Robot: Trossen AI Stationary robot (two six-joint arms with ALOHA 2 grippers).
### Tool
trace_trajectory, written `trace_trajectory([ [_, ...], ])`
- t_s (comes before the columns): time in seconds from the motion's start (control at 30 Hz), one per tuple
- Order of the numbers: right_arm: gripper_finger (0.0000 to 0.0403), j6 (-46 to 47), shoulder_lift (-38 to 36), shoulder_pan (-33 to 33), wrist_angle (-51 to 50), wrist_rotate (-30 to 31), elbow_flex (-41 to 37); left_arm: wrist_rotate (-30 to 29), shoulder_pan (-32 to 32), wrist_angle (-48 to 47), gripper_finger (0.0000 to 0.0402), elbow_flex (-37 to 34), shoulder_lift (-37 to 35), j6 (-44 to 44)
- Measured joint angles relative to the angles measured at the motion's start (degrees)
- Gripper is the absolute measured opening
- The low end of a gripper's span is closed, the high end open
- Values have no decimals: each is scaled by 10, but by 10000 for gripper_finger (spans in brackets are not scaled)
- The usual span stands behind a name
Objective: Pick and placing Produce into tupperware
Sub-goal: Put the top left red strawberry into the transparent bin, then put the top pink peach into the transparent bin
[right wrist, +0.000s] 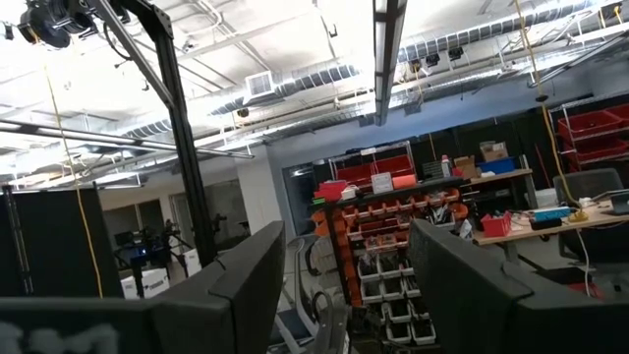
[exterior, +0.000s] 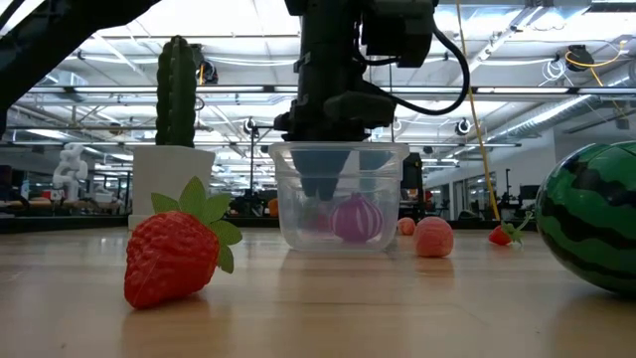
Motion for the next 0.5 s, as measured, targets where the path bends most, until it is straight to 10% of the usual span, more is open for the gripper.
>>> trace_trajectory([
  [0.5, 210, 0, 0, 0, 0, 0, 0, 11, -3, -9, 230, 23, 0, -10],
])
